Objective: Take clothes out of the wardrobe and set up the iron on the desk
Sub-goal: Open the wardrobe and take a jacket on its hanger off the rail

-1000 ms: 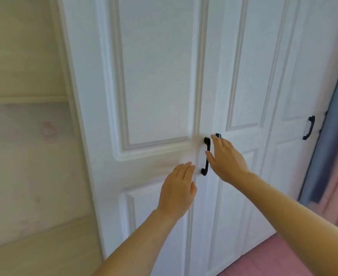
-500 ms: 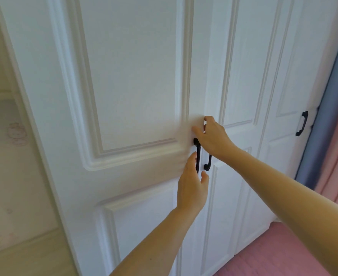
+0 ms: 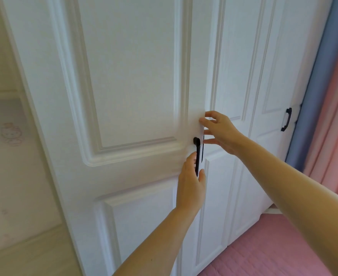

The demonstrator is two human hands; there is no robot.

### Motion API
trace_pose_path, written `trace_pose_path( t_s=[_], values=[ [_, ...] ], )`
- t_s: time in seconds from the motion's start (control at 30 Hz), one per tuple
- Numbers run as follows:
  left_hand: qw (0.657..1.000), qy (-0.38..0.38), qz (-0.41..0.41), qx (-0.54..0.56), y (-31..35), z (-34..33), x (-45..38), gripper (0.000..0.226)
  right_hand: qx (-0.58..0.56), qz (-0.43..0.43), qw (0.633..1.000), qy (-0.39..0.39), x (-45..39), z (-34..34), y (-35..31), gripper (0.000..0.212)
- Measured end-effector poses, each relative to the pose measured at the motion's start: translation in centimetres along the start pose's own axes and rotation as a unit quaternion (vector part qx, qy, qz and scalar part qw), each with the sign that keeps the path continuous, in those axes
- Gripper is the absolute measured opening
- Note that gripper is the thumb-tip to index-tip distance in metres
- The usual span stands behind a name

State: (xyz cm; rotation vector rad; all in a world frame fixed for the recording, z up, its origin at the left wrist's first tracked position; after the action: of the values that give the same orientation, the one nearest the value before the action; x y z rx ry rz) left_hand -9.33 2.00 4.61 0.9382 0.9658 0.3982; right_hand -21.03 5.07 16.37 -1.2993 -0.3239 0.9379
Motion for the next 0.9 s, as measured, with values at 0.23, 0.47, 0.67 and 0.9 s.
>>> trace_pose_path(
  t_s=[0.23, 0.47, 0.67, 0.9],
  values=[
    [0.999, 0.036, -0.002, 0.029, 2.2, 0.3, 3.0, 0.023, -0.011, 0.008, 1.000, -0.010, 3.8, 1.6, -0.2, 0.025],
    [0.999, 0.042, -0.011, 0.018, 4.0, 1.0, 6.2, 0.011, -0.002, 0.021, 1.000, 0.012, 8.8, 2.6, -0.9, 0.024],
    [0.999, 0.031, -0.020, 0.028, 6.0, 2.1, 9.6, 0.007, -0.006, 0.043, 0.998, 0.048, 13.4, 2.5, -1.7, 0.023],
    [0.998, 0.013, -0.059, 0.020, 8.1, 4.2, 15.0, 0.007, 0.001, 0.078, 0.995, 0.069, 20.3, 1.7, -3.6, 0.011]
  ],
)
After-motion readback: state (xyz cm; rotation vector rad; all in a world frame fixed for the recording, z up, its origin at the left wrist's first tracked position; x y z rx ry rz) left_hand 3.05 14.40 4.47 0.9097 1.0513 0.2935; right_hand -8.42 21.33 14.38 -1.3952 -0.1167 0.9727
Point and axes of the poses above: each hand's wrist, its own x-axis away from the middle knuckle, its own z-axis out of the back of the hand, y = z × x, the point moved 5 cm from there along -x, towards the middle knuckle, and after that the axes turned 5 degrees about x, right-handed, at the moved point
